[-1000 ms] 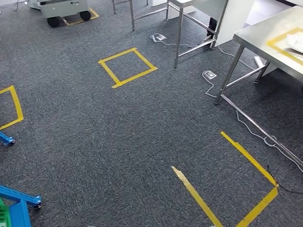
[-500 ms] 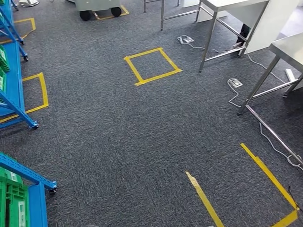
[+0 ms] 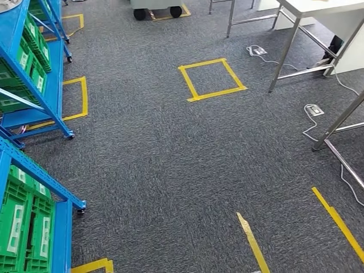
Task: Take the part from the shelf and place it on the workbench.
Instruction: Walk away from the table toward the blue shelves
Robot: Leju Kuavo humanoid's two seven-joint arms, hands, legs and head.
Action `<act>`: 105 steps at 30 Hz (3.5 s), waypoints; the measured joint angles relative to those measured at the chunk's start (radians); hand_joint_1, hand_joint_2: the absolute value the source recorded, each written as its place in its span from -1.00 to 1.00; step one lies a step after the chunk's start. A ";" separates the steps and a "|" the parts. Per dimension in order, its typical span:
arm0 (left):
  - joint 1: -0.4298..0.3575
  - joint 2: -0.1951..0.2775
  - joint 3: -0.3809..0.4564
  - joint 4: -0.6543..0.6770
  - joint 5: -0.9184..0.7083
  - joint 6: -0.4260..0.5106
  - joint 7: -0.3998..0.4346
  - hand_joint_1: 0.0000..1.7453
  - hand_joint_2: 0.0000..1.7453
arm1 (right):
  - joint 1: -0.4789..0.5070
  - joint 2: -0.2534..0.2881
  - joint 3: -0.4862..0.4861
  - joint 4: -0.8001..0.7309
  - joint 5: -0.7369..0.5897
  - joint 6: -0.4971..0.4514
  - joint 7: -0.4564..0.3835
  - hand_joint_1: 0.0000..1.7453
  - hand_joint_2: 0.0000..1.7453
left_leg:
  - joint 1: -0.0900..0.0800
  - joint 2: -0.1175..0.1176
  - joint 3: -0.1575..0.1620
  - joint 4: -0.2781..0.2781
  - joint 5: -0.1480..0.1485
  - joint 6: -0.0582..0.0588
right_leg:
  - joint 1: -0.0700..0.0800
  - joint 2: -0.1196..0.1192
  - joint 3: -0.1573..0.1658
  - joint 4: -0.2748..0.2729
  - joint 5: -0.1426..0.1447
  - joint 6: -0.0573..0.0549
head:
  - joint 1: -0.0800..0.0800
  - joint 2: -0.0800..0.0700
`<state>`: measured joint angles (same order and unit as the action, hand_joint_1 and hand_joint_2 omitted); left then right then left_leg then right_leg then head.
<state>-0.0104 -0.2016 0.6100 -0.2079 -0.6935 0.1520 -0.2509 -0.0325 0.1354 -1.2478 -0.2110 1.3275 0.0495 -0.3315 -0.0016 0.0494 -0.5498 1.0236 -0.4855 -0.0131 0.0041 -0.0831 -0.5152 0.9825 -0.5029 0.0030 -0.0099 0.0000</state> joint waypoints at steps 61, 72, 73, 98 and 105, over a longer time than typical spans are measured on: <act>0.005 0.005 0.015 0.000 -0.029 -0.018 0.019 -1.00 -1.00 | -0.002 0.008 -0.002 0.004 0.003 0.004 0.006 -1.00 -1.00 | -0.017 -0.003 -0.047 0.038 0.026 0.037 | 0.002 0.007 0.028 0.017 -0.058 0.002 | 0.000 0.000; 0.006 0.001 0.017 0.000 -0.030 -0.018 0.018 -1.00 -1.00 | -0.005 0.007 -0.002 0.005 0.003 0.004 0.007 -1.00 -1.00 | -0.001 -0.091 0.008 -0.024 0.000 0.052 | -0.018 0.080 -0.140 0.291 -0.145 0.051 | 0.016 0.000; 0.008 0.001 0.017 0.000 -0.030 -0.018 0.018 -1.00 -1.00 | -0.004 0.007 -0.002 0.005 0.003 0.004 0.007 -1.00 -1.00 | 0.001 -0.103 0.017 -0.024 -0.006 0.047 | -0.022 0.083 -0.133 0.250 -0.101 0.056 | 0.016 0.000; 0.010 0.002 0.019 0.000 -0.043 -0.008 0.005 -1.00 -1.00 | -0.012 0.008 -0.003 0.007 0.006 0.006 0.006 -1.00 -1.00 | -0.003 -0.038 -0.030 -0.007 0.018 0.043 | -0.011 0.033 0.026 0.098 -0.137 0.035 | 0.008 0.000; 0.007 -0.001 0.019 0.000 -0.045 -0.009 0.004 -1.00 -1.00 | -0.002 0.007 -0.003 0.007 0.007 0.007 0.007 -1.00 -1.00 | 0.004 -0.120 -0.011 -0.005 0.004 0.035 | -0.028 0.103 -0.087 0.172 -0.060 0.054 | 0.011 0.000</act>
<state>-0.0034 -0.2024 0.6294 -0.2079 -0.7383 0.1433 -0.2472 -0.0346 0.1423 -1.2512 -0.2040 1.3344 0.0565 -0.3243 0.0024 -0.0704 -0.5613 1.0187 -0.4814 0.0219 -0.0240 0.0204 -0.6018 1.1542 -0.5631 0.0575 0.0011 0.0000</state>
